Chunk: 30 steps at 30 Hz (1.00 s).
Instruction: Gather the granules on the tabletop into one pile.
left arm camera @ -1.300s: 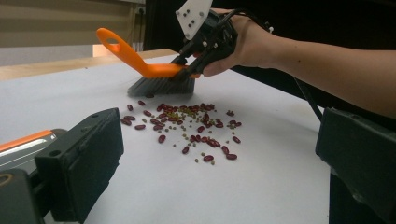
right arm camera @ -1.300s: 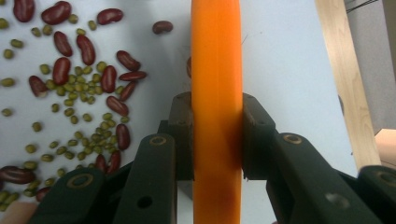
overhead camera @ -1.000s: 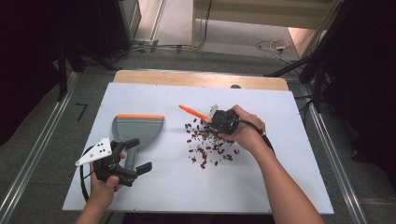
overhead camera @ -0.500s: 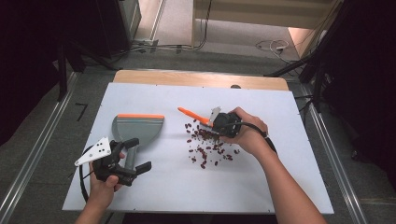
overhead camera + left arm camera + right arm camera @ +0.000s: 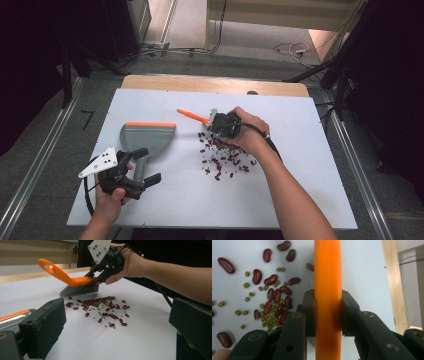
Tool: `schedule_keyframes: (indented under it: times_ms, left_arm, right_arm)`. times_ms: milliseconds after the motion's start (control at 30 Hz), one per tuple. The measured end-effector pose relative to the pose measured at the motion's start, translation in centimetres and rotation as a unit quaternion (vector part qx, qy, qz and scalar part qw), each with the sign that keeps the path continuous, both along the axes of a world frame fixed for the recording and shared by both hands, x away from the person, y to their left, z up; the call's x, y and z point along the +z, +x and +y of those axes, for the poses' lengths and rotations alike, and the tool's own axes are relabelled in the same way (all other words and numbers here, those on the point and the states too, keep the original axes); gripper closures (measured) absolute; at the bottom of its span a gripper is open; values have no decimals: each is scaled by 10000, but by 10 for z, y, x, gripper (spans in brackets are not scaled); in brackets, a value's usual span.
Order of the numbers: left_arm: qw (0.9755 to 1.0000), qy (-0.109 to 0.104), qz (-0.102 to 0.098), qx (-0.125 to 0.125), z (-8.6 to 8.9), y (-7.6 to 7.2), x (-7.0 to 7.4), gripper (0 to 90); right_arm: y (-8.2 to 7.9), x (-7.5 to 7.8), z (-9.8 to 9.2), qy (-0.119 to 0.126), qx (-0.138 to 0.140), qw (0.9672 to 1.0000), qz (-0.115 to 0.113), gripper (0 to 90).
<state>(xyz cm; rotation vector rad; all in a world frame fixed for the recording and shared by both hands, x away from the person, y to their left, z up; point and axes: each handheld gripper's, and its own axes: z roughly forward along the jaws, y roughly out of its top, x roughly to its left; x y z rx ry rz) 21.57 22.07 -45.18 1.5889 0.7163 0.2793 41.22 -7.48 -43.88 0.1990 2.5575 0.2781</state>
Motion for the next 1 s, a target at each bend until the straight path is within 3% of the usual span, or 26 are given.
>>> schedule_keyframes:
  times_ms: [233,700,867,1000]
  left_arm:
    - [10000,9,-1,0,0,0,0,18]
    - [10000,35,13,9,-2,1,-1,18]
    - [10000,33,20,6,-2,1,-1,18]
    - [10000,38,18,3,-2,1,-1,18]
  right_arm:
    - [-13,1,-3,-115,307,9994,139,688]
    - [-47,3,-19,-136,628,9975,305,688]
    - [-39,15,-21,44,523,9985,166,688]
    - [-28,18,-10,64,498,9987,66,688]
